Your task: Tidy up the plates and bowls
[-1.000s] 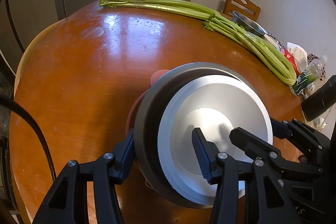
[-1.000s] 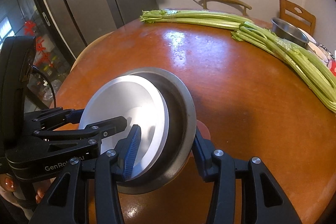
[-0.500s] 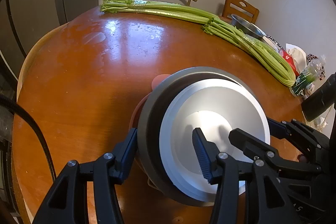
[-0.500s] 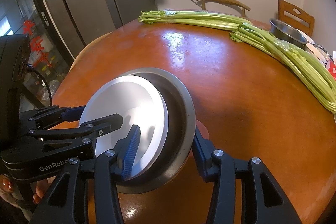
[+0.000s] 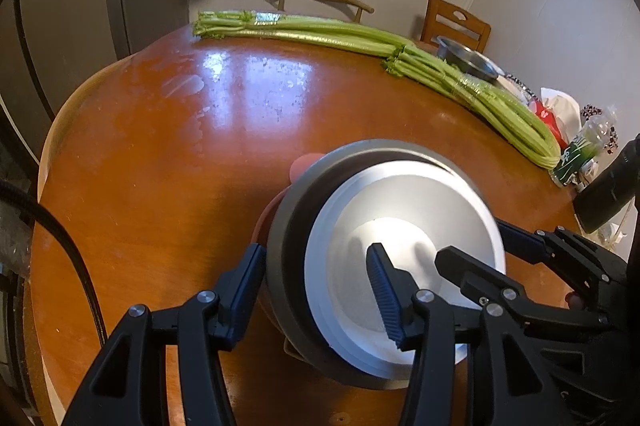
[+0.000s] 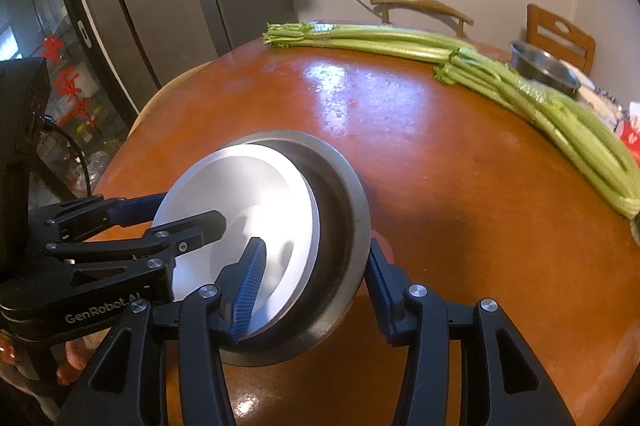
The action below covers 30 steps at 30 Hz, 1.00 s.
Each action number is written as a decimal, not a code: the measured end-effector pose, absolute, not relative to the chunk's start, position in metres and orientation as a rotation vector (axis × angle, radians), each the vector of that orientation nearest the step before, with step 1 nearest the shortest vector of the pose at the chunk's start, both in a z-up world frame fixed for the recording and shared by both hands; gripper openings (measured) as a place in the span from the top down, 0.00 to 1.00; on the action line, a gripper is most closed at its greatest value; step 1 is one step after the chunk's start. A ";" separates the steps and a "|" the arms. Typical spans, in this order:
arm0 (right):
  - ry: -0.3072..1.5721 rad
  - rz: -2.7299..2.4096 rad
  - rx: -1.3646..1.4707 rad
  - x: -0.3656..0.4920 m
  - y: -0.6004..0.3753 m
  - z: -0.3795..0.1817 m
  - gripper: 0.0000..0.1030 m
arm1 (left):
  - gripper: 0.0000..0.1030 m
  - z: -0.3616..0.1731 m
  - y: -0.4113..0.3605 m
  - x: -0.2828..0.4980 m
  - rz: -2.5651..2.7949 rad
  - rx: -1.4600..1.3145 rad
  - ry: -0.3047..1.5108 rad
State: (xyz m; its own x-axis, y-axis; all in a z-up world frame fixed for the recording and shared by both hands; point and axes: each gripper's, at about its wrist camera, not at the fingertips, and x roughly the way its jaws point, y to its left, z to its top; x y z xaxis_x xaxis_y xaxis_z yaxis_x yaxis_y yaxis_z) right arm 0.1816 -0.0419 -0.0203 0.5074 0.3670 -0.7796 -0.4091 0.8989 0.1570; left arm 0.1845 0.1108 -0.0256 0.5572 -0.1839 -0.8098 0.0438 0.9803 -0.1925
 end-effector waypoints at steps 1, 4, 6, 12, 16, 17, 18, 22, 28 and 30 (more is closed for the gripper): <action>0.916 0.467 -0.050 0.181 -0.043 -0.019 0.48 | 0.49 -0.024 0.111 0.183 -0.136 -0.160 0.963; 0.897 0.473 -0.047 0.179 -0.044 -0.014 0.45 | 0.49 -0.016 0.114 0.178 -0.137 -0.168 0.929; 0.886 0.470 -0.051 0.177 -0.045 -0.010 0.45 | 0.48 -0.009 0.114 0.173 -0.131 -0.157 0.905; 0.823 0.469 -0.059 0.163 -0.050 0.006 0.43 | 0.48 0.008 0.110 0.156 -0.110 -0.132 0.857; 0.783 0.473 -0.052 0.147 -0.055 0.016 0.39 | 0.48 0.016 0.106 0.142 -0.103 -0.125 0.838; 0.776 0.472 -0.049 0.143 -0.057 0.019 0.39 | 0.48 0.019 0.105 0.137 -0.102 -0.122 0.832; 0.770 0.470 -0.046 0.139 -0.059 0.021 0.38 | 0.48 0.021 0.104 0.132 -0.099 -0.118 0.826; 0.748 0.466 -0.039 0.119 -0.067 0.027 0.38 | 0.48 0.027 0.098 0.113 -0.095 -0.110 0.812; 0.733 0.465 -0.028 0.094 -0.077 0.029 0.34 | 0.47 0.031 0.086 0.087 -0.086 -0.093 0.797; 0.729 0.465 -0.025 0.089 -0.081 0.029 0.33 | 0.47 0.032 0.082 0.077 -0.075 -0.082 0.789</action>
State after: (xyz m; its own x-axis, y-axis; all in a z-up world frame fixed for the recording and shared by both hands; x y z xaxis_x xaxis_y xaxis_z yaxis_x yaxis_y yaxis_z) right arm 0.0887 -0.0811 0.0293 0.6488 0.4009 -0.6468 -0.4179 0.8980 0.1374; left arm 0.0769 0.0822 0.0320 0.7019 -0.0982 -0.7055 0.0369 0.9941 -0.1016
